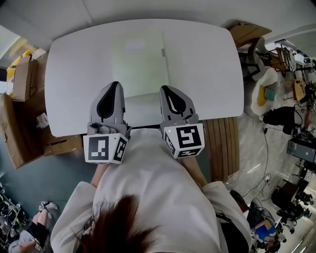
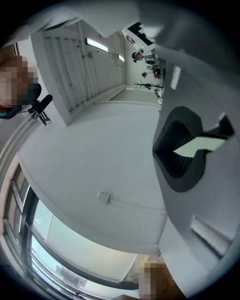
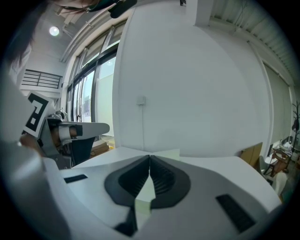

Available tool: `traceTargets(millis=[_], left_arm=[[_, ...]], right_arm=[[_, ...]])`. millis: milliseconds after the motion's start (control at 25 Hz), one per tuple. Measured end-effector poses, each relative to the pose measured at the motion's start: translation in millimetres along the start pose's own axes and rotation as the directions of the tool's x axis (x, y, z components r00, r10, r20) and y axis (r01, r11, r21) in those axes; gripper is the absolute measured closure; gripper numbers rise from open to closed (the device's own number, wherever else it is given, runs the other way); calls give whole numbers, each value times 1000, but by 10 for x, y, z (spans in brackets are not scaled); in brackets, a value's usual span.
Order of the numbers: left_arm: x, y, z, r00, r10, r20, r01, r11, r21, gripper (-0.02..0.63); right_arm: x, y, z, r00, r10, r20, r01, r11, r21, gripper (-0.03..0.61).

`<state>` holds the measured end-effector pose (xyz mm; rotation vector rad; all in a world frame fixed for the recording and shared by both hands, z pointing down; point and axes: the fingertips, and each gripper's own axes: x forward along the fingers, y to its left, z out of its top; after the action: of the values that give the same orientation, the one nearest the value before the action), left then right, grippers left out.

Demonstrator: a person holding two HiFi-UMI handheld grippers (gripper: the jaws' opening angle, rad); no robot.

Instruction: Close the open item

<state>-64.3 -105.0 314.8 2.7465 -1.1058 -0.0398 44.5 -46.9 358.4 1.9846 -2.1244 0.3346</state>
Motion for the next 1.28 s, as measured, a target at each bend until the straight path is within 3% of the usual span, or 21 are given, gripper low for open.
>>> traceTargets(millis=[920, 1280], left_arm=[[216, 47, -15, 998, -66, -3, 66, 998, -8, 606], [181, 95, -65, 999, -53, -11, 53, 999, -13, 606]], right_arm=[[128, -79, 33, 999, -52, 4, 52, 999, 0, 569], [142, -35, -6, 999, -44, -2, 44, 999, -11, 568]])
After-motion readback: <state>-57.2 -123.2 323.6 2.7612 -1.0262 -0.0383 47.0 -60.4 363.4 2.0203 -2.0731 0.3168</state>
